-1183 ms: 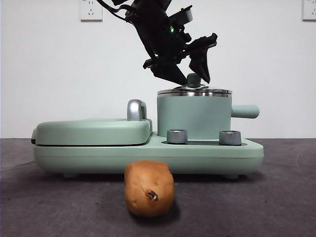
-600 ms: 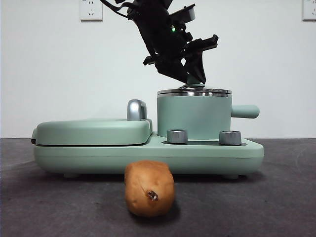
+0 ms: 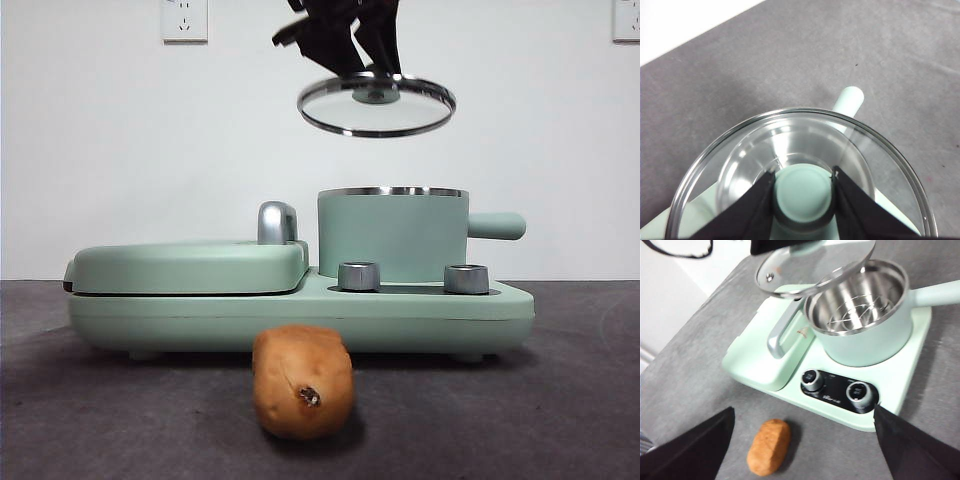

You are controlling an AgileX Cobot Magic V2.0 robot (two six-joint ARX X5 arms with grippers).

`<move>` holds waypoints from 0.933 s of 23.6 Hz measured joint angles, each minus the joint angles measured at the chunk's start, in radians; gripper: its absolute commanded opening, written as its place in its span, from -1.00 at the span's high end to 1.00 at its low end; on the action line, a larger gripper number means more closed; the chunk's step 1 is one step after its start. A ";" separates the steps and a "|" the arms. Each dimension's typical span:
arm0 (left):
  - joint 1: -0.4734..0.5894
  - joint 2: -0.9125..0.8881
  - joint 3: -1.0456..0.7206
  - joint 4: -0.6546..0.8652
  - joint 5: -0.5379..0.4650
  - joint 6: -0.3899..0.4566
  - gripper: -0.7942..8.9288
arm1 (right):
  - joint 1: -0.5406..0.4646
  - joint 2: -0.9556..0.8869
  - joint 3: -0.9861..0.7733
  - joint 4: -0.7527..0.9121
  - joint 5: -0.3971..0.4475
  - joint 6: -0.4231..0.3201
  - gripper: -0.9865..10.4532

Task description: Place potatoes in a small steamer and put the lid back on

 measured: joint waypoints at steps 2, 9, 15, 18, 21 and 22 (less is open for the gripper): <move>0.001 -0.024 0.002 -0.037 0.000 0.009 0.74 | 0.090 0.026 0.019 0.003 0.057 0.034 0.05; 0.064 -0.209 0.005 -0.182 0.000 0.027 0.74 | 0.480 0.245 0.028 0.063 0.311 0.200 0.05; 0.104 -0.337 0.005 -0.262 0.000 0.027 0.79 | 0.666 0.501 0.029 0.135 0.367 0.342 0.05; 0.108 -0.383 0.005 -0.296 0.000 0.027 0.79 | 0.706 0.594 0.029 0.154 0.386 0.368 0.05; 0.108 -0.422 0.006 -0.322 0.000 0.027 0.79 | 0.734 0.678 0.045 0.158 0.389 0.376 0.05; 0.108 -0.433 0.006 -0.329 0.000 0.027 0.79 | 0.741 0.705 0.055 0.158 0.389 0.377 0.05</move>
